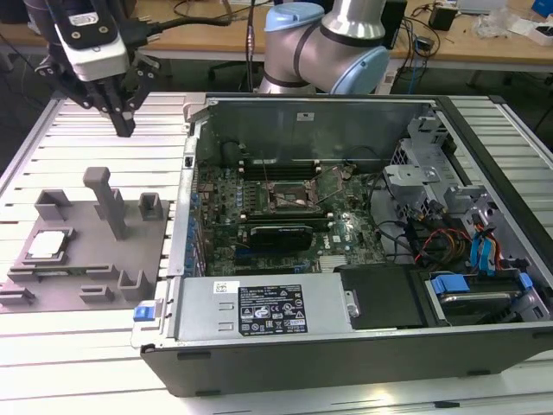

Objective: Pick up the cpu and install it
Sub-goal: 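Reach for the cpu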

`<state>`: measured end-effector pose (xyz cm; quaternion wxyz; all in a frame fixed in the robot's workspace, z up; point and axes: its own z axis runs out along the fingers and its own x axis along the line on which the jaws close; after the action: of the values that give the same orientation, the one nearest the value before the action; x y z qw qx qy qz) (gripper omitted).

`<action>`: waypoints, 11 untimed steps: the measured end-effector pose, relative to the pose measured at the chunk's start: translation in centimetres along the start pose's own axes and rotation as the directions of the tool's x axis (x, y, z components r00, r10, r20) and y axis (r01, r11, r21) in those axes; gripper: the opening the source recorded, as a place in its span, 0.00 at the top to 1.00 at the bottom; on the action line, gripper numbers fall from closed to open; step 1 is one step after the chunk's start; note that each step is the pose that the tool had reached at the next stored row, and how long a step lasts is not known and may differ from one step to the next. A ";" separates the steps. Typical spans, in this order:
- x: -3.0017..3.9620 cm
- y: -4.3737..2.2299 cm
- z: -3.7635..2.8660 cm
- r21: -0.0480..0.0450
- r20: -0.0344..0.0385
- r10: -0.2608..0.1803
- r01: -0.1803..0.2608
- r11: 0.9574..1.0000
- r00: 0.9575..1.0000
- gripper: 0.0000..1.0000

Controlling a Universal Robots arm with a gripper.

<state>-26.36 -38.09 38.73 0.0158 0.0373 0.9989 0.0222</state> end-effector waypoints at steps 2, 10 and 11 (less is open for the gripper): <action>1.10 0.28 0.25 0.000 0.000 0.000 0.000 1.000 1.000 0.89; 3.32 0.43 1.20 0.001 0.000 0.000 0.000 1.000 1.000 0.89; 3.58 0.40 1.31 0.001 0.000 0.000 0.000 1.000 1.000 0.89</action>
<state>-29.86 -37.36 37.33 0.0158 0.0374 0.9989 0.0217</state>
